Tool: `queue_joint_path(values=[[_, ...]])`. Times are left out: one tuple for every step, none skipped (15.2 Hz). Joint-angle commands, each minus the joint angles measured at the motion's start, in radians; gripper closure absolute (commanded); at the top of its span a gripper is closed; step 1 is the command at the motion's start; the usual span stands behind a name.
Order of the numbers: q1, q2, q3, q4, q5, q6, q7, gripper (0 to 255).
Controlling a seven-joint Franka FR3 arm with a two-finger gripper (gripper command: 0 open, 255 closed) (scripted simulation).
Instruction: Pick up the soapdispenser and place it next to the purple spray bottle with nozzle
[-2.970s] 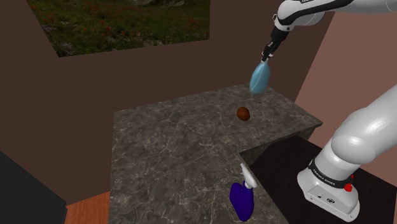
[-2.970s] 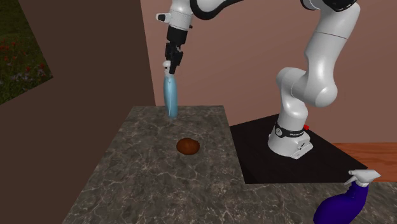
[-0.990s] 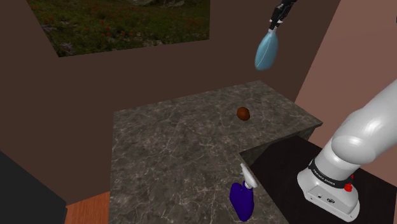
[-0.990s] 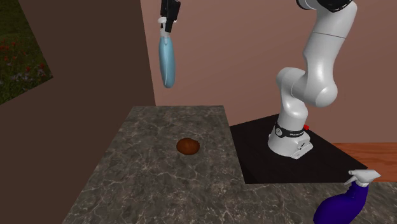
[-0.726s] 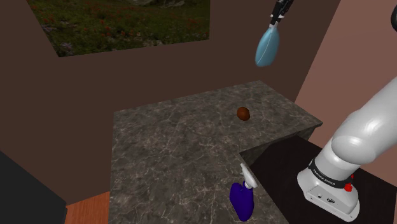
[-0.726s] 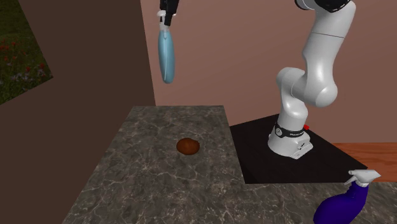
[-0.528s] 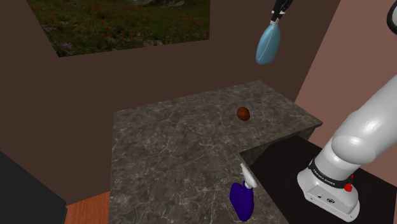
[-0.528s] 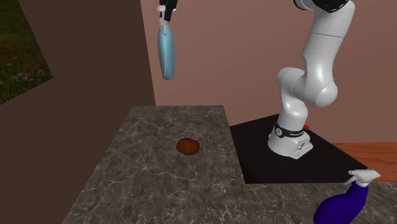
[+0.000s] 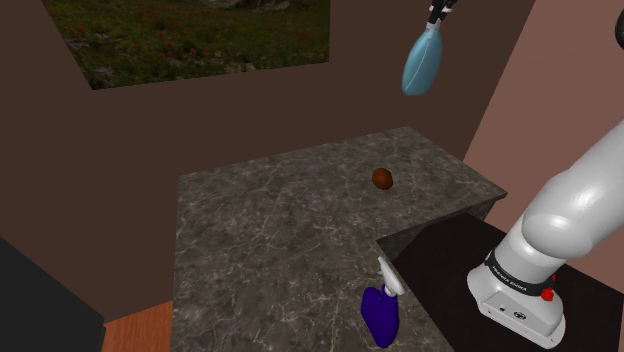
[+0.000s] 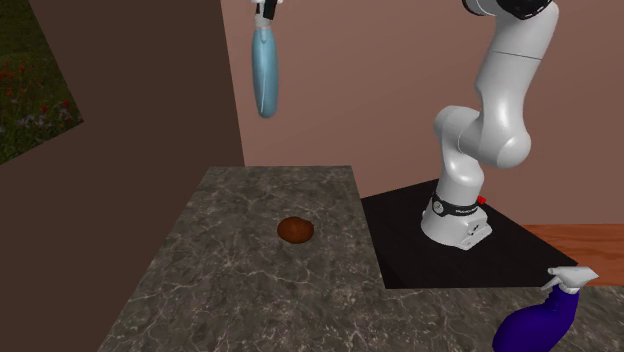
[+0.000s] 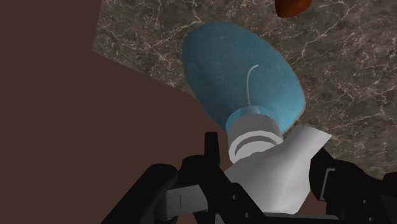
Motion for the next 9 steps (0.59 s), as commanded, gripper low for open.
queue_joint_path(values=[[0.017,-0.076,0.042,-0.075,-0.037,0.007,0.056,255],[0.022,-0.109,0.063,-0.108,-0.050,0.009,0.081,255],[0.026,-0.140,0.084,-0.139,-0.061,0.010,0.106,255],[0.030,-0.169,0.104,-0.168,-0.070,0.009,0.131,255],[0.032,-0.198,0.125,-0.195,-0.077,0.008,0.155,255],[0.036,-0.225,0.145,-0.221,-0.083,0.006,0.178,255],[0.039,-0.251,0.166,-0.245,-0.088,0.004,0.202,255],[0.041,-0.276,0.186,-0.267,-0.091,0.001,0.225,255],[0.044,-0.299,0.206,-0.288,-0.094,-0.003,0.248,255]])
